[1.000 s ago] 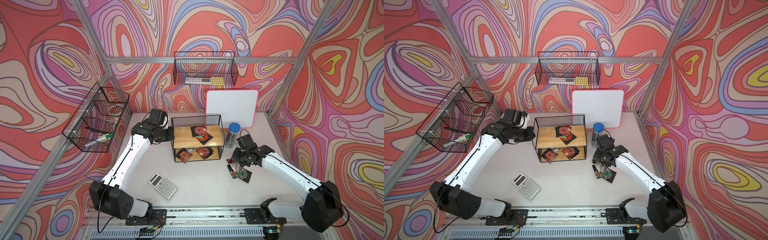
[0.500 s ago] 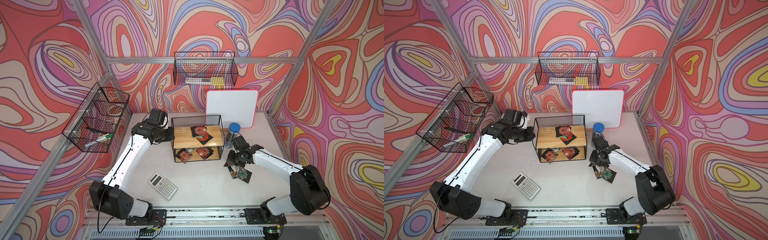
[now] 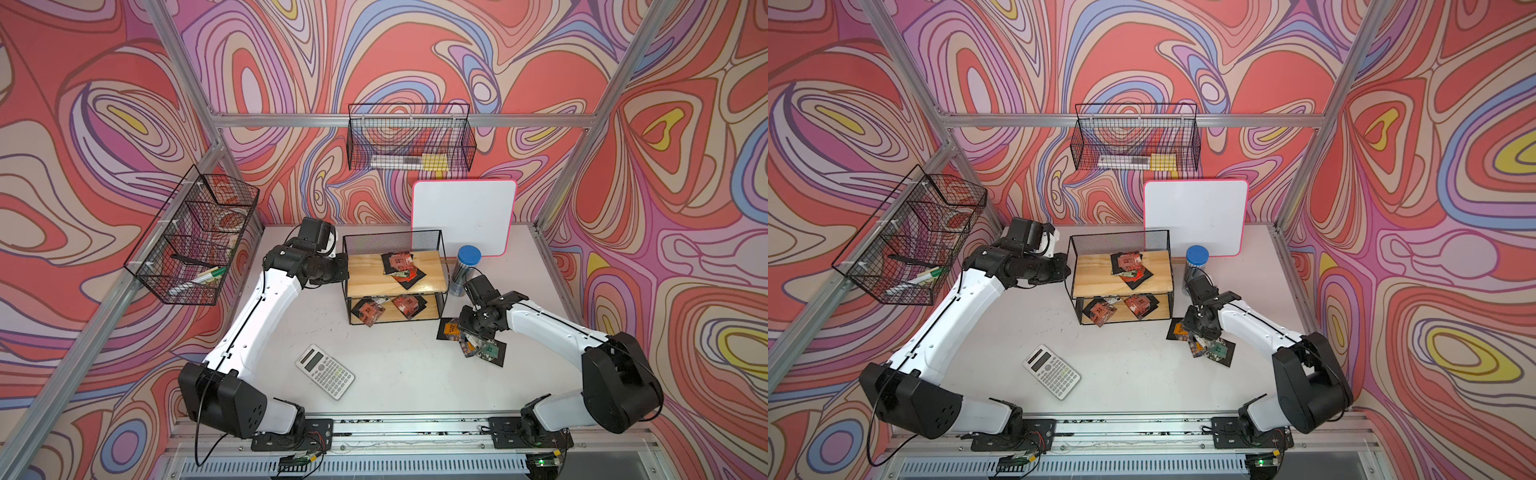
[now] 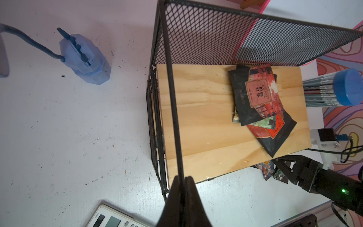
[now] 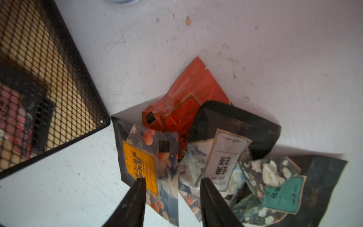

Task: Remove the tea bags from the shelf
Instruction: Place the tea bag at the center of the board.

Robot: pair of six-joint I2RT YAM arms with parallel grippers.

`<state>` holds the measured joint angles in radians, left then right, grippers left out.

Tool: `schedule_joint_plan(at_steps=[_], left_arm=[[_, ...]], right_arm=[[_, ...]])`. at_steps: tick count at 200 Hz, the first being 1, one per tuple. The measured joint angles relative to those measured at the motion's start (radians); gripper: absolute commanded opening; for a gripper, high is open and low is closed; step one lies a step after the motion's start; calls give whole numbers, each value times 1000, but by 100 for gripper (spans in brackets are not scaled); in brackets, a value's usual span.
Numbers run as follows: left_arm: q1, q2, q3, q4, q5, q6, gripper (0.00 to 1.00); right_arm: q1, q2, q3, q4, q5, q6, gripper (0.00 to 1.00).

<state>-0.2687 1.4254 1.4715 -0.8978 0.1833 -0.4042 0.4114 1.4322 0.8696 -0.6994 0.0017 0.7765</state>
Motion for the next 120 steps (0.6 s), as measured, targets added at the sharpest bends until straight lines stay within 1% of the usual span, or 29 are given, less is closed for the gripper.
schedule_joint_plan(at_steps=[54,64,89,120], left_arm=[[0,0,0,0,0,0,0],[0,0,0,0,0,0,0],[0,0,0,0,0,0,0],[0,0,0,0,0,0,0]], right_arm=[[0,-122,89,-89,91,3,47],[0,-148,116,-106,113,2,48],[0,-188,211,-146,169,-16,51],[12,-178,374,-179,226,-78,56]])
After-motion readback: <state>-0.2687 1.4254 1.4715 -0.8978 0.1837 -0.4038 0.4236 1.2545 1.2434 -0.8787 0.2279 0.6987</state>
